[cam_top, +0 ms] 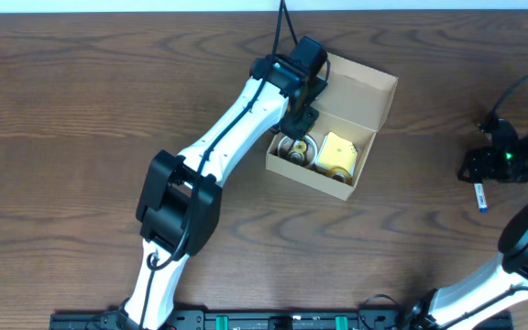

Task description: Pack container

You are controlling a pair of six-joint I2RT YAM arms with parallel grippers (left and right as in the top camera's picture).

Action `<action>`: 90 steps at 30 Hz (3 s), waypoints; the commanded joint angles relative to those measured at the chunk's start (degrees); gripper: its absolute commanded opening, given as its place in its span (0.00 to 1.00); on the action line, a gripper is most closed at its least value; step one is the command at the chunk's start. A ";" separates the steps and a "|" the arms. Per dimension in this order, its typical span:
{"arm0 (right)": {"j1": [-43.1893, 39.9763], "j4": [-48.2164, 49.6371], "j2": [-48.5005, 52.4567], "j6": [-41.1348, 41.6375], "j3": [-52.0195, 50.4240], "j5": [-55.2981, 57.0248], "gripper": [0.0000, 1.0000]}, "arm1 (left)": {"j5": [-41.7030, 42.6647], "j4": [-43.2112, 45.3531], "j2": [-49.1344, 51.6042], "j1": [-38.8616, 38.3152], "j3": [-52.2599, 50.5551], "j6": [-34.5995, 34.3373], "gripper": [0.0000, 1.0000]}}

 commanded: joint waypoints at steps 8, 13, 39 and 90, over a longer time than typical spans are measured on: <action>-0.42 0.87 5.31 2.54 -0.33 -2.21 0.69 | -0.26 -0.04 -0.02 -1.66 0.26 0.22 0.30; -0.44 1.95 5.60 3.69 -0.33 -2.19 0.58 | -3.21 -0.04 -0.57 -1.66 0.44 0.17 0.32; -0.35 2.54 11.47 8.35 1.25 -8.72 0.01 | -13.94 -0.13 -7.67 -0.85 0.48 0.20 0.42; 46.14 -31.12 6.45 10.21 51.71 1.75 0.02 | -11.54 0.63 -7.65 16.00 -1.16 -4.04 0.52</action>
